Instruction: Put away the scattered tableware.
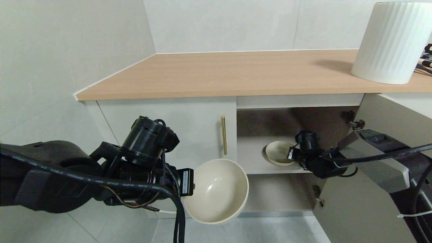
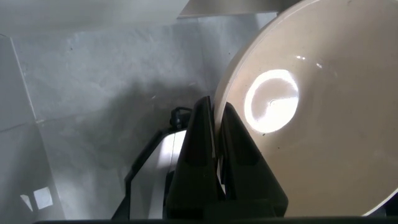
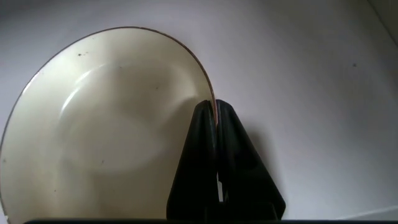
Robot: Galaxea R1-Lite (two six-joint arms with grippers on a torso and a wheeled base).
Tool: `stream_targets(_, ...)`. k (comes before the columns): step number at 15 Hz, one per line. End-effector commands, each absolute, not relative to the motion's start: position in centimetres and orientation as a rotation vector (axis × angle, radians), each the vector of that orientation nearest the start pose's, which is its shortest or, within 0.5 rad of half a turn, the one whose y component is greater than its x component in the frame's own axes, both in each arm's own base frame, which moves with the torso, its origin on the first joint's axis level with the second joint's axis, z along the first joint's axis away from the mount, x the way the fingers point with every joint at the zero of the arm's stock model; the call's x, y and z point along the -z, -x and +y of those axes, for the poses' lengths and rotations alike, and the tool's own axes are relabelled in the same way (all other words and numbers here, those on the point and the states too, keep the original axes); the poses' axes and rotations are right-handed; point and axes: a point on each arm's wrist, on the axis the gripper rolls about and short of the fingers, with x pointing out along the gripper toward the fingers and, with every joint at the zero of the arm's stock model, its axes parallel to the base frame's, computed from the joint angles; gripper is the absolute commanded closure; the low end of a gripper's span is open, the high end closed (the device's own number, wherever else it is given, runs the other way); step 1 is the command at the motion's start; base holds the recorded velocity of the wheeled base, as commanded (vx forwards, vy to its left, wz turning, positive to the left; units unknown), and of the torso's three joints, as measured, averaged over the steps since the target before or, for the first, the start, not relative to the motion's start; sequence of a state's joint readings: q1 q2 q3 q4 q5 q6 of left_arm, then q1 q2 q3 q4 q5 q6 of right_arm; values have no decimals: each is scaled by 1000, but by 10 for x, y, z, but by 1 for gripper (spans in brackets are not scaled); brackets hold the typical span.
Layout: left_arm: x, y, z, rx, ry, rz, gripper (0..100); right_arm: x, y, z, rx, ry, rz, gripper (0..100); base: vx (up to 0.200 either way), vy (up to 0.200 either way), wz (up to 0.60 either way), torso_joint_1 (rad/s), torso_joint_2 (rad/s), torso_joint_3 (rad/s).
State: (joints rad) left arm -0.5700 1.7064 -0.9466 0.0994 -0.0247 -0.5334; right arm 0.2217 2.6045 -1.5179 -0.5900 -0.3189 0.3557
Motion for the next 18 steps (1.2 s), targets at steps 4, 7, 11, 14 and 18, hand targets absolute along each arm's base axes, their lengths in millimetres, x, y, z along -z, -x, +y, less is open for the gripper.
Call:
stream_targets(4, -152, -241, -156, 314, 250, 964, 100, 16, -489, 103, 179, -218, 444, 100, 0, 0, 0, 0, 0, 0)
stream_targets(7, -152, -242, -156, 314, 250, 965, 100, 15, -489, 103, 180, -219, 441, 0, 0, 0, 0, 0, 0, 0)
stream_targets(11, -152, -242, -156, 313, 250, 962, 100, 7, -487, 103, 184, -223, 429, 0, 0, 0, 0, 0, 0, 0)
stream_targets(14, -150, -242, -160, 309, 236, 960, 100, -36, -457, 108, 132, -225, 433, 0, 0, 0, 0, 0, 0, 0)
stream_targets(18, -123, -246, -181, 247, 130, 1001, 100, -74, -410, 139, -14, -207, 483, 0, 0, 0, 0, 0, 0, 0)
